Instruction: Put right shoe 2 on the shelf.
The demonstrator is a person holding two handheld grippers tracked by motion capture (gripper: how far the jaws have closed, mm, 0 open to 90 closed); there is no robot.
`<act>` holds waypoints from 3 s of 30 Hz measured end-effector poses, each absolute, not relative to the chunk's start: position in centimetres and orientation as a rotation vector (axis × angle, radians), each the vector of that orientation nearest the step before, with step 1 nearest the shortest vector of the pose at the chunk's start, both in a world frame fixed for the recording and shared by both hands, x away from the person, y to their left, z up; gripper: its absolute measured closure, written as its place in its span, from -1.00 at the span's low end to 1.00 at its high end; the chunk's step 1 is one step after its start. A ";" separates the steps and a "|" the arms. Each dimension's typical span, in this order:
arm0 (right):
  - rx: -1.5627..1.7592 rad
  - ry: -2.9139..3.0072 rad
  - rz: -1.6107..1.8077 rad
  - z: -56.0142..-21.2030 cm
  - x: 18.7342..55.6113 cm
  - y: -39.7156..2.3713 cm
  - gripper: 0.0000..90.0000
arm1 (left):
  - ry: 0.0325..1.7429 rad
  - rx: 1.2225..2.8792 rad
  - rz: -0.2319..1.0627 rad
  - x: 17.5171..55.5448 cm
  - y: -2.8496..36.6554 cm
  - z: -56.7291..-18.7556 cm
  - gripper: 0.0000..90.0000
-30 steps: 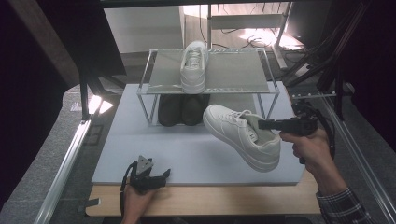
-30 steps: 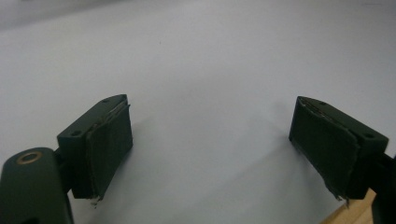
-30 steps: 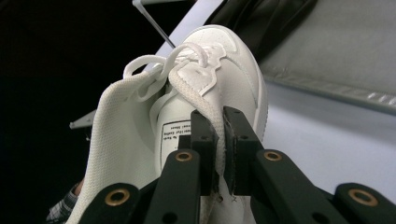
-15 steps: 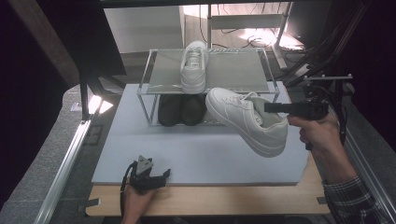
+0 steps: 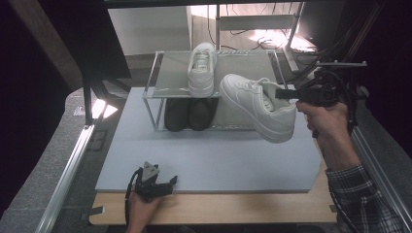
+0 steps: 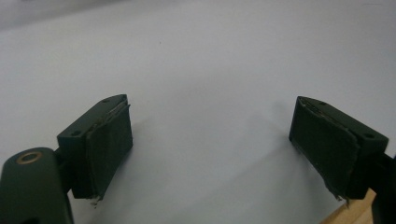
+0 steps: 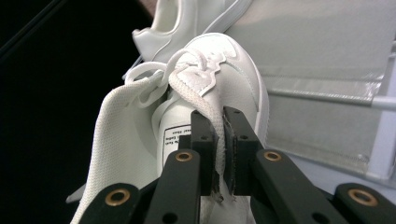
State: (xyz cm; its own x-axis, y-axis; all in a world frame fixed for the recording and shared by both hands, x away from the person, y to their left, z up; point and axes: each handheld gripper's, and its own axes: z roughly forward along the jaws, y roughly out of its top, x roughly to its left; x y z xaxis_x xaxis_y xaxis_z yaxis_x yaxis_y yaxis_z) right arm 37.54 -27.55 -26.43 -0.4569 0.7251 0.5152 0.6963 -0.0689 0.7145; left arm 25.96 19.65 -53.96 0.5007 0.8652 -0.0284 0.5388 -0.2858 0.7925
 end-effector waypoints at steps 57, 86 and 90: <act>1.519 1.974 1.513 -28.3 38.8 -26.8 0.50 | 1.153 1.969 0.536 25.9 19.6 -54.0 -0.71; 1.399 2.097 1.638 -33.5 35.7 -25.0 0.99 | 1.154 1.966 0.538 25.9 19.6 -54.0 -0.71; 1.407 2.089 1.632 -33.8 36.5 -24.0 0.99 | 1.154 1.966 0.538 25.9 19.6 -54.0 -0.71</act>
State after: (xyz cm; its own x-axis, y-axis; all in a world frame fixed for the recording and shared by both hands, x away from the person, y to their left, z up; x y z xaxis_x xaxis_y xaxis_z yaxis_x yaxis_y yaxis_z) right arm 36.54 -24.01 -33.83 -0.5525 0.7258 0.4099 0.5734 -0.0260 0.8189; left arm 25.94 19.62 -53.98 0.4988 0.8663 -0.0258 0.5370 -0.2855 0.7938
